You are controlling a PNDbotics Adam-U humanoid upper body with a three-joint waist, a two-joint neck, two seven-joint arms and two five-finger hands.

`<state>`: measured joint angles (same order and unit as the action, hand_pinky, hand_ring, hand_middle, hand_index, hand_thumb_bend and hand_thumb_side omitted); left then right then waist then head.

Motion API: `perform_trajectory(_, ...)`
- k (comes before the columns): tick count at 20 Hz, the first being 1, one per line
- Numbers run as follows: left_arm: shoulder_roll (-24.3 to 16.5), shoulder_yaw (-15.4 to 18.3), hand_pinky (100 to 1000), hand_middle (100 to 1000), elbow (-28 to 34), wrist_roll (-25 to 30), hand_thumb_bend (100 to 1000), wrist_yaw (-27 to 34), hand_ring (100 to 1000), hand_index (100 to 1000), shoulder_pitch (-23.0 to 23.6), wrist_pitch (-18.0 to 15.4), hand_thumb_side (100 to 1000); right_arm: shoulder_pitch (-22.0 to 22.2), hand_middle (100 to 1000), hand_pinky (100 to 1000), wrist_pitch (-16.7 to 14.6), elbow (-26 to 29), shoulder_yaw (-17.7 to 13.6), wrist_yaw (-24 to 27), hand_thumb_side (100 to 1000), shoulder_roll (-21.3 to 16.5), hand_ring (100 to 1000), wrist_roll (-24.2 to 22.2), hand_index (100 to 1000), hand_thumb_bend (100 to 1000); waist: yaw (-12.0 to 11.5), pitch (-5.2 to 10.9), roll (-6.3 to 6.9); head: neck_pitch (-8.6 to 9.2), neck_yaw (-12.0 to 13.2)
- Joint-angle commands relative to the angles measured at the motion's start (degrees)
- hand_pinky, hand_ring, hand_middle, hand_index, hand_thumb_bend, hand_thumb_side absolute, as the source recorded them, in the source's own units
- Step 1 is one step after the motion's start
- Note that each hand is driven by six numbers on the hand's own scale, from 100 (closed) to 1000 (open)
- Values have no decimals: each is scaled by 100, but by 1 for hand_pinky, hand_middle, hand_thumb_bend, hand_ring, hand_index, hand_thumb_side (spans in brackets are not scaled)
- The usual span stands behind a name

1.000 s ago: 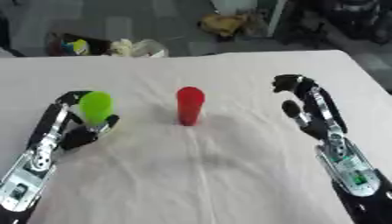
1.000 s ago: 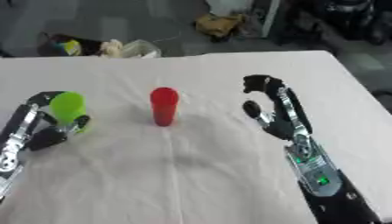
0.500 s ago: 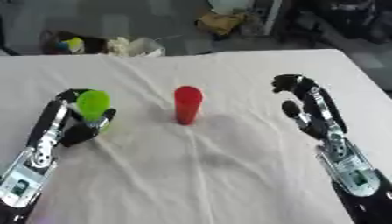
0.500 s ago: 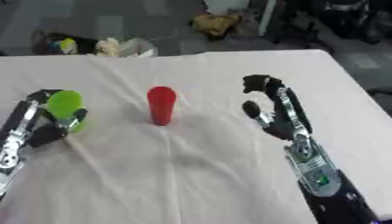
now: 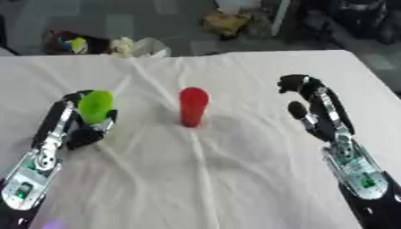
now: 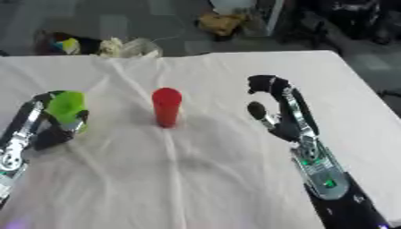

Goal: Pour the contents of one cup into another cup.

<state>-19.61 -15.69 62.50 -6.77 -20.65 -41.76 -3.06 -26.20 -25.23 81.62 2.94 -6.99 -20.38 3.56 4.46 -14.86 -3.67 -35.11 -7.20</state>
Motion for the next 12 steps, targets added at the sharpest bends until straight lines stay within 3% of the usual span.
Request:
perform_trajectory(1,-12,-62,250,552,93,66,100,102,534,795,41,62,384,-70,530,779,-11,104,-18,26,810,-85,742,-14,749,756,-6,101,2,55,-22)
perform_trajectory(6,-79,-25,198,531,614,-111,100,455,491,782,174,203,396,-61,531,779,-9,95,-33,26,810,-99,743,-2,749,755,-33,141,3,47,-50)
perform_trajectory(12,-404,13,178,519,1952,-227,100,827,473,773,529,501,401,-40,531,778,0,41,-55,25,807,-133,743,17,749,754,-148,209,33,26,-130)
